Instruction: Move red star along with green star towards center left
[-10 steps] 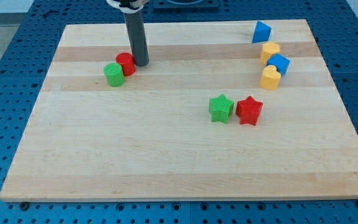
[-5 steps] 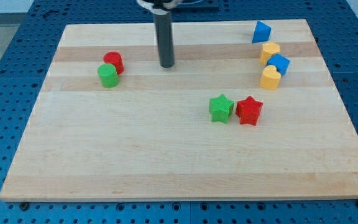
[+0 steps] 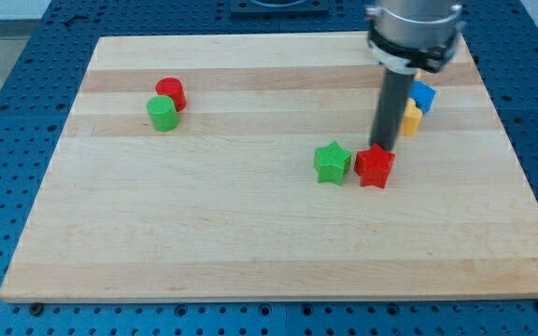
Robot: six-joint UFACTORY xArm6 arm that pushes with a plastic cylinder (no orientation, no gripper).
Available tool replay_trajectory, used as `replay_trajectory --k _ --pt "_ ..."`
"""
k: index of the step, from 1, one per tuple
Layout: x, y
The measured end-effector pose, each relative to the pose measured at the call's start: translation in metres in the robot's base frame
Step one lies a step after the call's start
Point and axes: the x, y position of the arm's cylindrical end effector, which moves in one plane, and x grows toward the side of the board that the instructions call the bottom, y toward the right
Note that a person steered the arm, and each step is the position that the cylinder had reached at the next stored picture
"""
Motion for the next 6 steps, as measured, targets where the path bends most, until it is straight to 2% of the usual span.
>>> replay_trajectory --k 1,2,3,6 --pt "0.009 0.035" --pt "0.028 0.041" --pt "0.034 0.001" --pt "0.034 -0.188"
